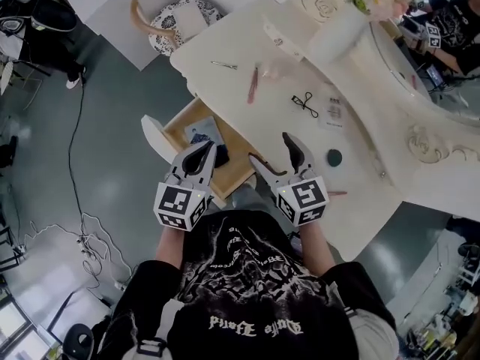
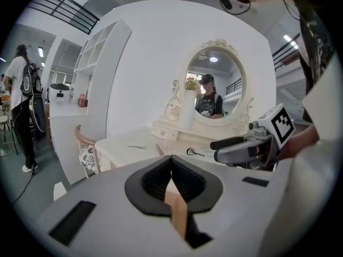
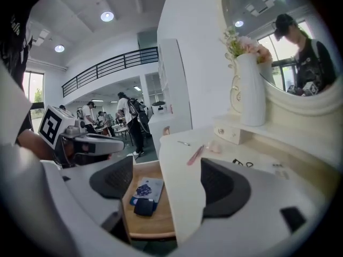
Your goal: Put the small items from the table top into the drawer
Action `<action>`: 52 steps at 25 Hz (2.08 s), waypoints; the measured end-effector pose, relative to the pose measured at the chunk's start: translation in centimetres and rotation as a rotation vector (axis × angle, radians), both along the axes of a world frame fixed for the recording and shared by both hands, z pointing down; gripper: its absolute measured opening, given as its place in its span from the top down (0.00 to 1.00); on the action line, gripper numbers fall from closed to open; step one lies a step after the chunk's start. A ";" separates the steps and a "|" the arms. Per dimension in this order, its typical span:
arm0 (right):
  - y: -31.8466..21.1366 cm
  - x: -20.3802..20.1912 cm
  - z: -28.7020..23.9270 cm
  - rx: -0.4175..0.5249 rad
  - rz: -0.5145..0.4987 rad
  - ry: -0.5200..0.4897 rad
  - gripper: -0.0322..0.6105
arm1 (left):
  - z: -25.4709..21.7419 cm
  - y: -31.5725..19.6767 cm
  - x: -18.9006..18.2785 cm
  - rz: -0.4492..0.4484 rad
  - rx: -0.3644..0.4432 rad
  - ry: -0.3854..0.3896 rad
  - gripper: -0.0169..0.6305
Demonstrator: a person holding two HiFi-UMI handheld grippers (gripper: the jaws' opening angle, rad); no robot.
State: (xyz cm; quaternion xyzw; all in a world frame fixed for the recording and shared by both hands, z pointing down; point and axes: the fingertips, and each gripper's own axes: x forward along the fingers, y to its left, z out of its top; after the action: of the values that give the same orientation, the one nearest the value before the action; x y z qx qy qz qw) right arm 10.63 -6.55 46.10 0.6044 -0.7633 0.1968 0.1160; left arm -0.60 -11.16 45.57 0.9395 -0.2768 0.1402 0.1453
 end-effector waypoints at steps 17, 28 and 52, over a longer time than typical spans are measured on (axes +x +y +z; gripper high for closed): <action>4.7 5.7 -0.5 0.039 0.290 0.034 0.71 | -0.9 2.8 5.0 0.157 0.024 0.024 0.95; 5.1 7.6 -1.2 0.067 0.399 0.046 0.93 | -1.4 2.3 4.6 0.153 0.034 0.033 0.95; 4.2 6.8 -1.5 0.056 0.410 0.139 0.94 | -1.3 -0.1 4.3 0.175 0.019 0.041 0.95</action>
State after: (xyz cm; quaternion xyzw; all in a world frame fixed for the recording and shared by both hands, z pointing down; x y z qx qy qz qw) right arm 17.47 -2.40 44.61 0.7620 -0.6198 0.1526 0.1092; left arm 3.67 -11.30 44.26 0.9641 -0.1921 0.1302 0.1293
